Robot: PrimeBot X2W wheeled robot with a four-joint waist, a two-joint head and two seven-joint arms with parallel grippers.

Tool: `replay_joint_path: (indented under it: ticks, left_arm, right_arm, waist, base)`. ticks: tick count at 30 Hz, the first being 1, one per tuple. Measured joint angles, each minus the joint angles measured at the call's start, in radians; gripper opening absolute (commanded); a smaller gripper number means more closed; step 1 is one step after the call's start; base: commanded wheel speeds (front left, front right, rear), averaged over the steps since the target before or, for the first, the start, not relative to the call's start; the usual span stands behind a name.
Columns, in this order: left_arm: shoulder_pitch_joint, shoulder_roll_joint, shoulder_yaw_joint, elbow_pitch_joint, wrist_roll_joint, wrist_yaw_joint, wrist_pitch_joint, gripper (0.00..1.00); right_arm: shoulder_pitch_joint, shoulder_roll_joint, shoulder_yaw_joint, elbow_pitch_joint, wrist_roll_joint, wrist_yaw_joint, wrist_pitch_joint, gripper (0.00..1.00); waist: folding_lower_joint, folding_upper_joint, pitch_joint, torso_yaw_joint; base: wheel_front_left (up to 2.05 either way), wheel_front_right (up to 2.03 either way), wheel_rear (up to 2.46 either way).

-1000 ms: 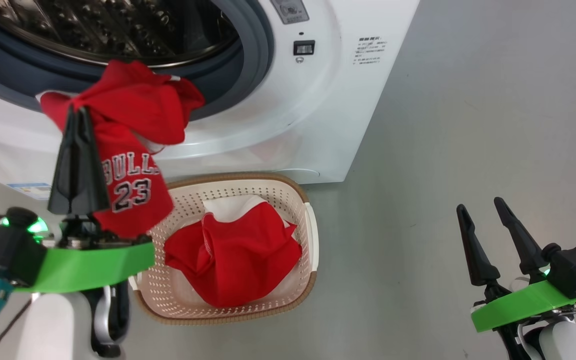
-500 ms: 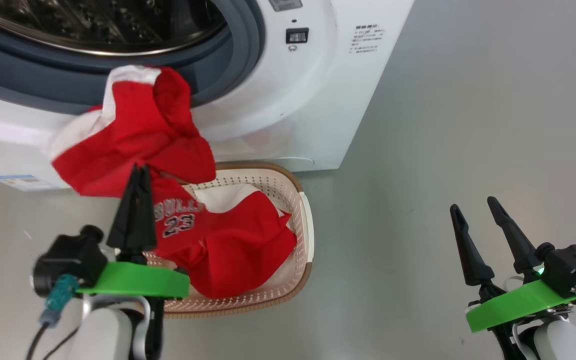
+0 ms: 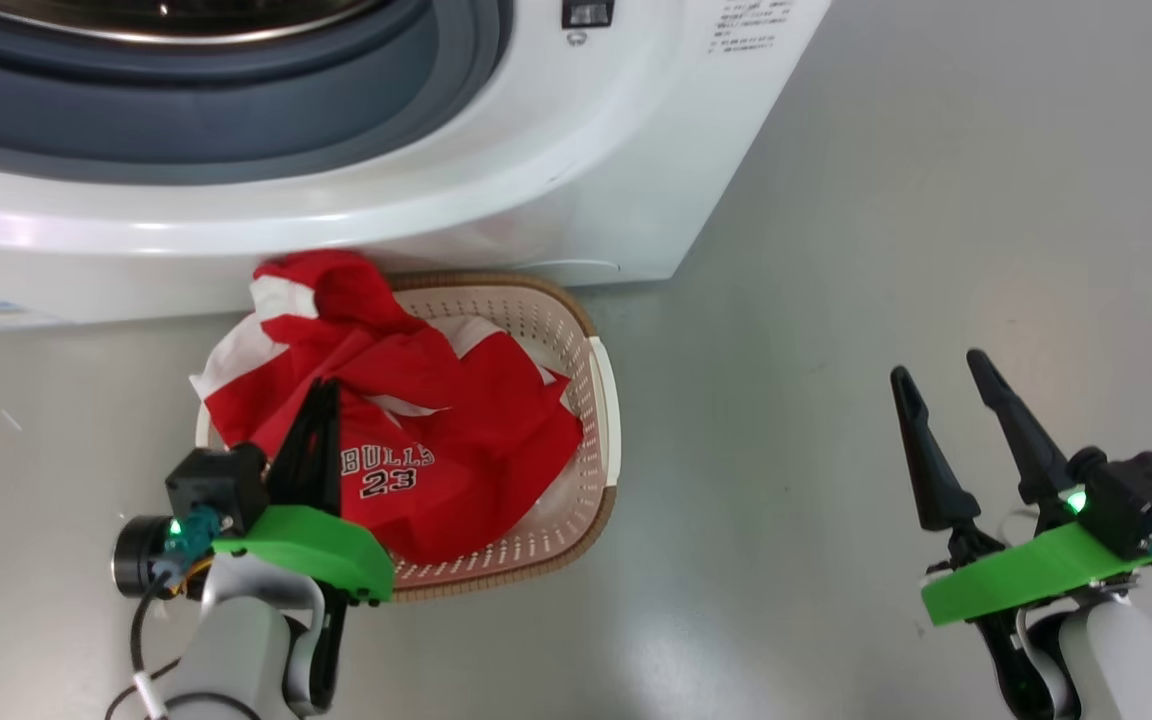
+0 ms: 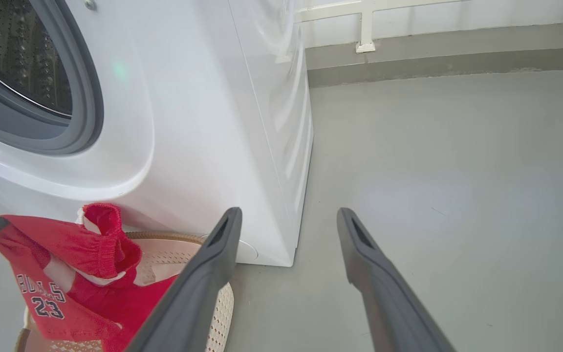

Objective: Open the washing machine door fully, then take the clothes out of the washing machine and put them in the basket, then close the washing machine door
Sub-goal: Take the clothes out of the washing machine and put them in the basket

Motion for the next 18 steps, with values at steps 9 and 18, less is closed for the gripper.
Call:
replay_joint_path:
  ticks: [9,18]
  left_arm:
    - [-0.114,-0.001,-0.011,0.186,0.016,-0.021,0.000,0.00]
    - [-0.215,-0.004,-0.016,0.334,0.018,-0.027,0.000,0.00]
  right_arm:
    - [-0.043,0.003,0.000,-0.010,-0.002,0.000,0.000,1.00]
    - [-0.086,0.003,0.002,-0.018,-0.003,0.000,0.000,1.00]
  waist:
    - [0.0000,0.0000,0.074,-0.005]
    - [0.0000,0.0000,0.139,-0.007]
  base:
    - [0.00,0.00,0.00]
    - [0.00,0.00,0.00]
